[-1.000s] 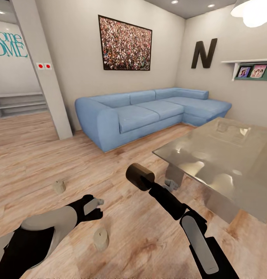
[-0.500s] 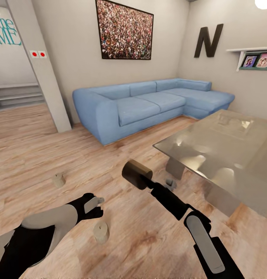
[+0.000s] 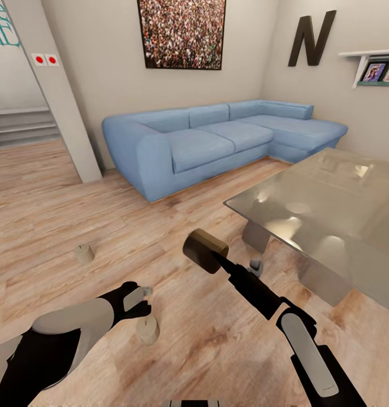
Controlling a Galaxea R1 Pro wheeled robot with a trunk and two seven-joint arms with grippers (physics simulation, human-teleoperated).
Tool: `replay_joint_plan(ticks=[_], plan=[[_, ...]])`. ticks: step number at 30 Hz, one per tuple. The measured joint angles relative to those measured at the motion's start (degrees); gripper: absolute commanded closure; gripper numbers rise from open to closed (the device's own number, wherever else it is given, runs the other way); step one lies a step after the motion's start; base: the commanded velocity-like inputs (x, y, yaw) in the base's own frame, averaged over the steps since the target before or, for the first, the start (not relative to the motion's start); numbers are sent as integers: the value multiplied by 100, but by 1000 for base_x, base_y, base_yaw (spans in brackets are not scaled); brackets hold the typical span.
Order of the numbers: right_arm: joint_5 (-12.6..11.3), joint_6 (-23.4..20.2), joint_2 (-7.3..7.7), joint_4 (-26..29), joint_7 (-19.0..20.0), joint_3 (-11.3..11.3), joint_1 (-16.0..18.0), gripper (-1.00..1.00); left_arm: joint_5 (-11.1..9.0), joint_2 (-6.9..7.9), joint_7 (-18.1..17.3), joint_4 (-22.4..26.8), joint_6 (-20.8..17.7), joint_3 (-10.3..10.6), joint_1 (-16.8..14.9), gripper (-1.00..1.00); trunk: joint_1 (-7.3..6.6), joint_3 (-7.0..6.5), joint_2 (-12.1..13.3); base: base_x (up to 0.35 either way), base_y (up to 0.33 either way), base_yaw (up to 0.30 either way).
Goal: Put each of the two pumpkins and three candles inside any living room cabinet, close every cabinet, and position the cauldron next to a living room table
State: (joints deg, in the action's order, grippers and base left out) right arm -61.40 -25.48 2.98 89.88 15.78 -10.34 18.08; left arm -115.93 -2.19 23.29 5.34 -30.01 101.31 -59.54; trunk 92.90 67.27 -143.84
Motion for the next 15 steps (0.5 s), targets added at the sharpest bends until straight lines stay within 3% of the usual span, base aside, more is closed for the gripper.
replay_joint_plan(ticks=[10, 15], plan=[[-22, -29, 122, 1, 99, -5, -1, 100, -2, 6, -4, 1, 100, 1, 0, -100, 26, 222, -14, 0, 0, 0], [-49, -104, 272, 4, 648, -23, 1, 100, -2, 4, -6, 1, 147, 6, 0, -100, 35, 311, -19, 0, 0, 0]])
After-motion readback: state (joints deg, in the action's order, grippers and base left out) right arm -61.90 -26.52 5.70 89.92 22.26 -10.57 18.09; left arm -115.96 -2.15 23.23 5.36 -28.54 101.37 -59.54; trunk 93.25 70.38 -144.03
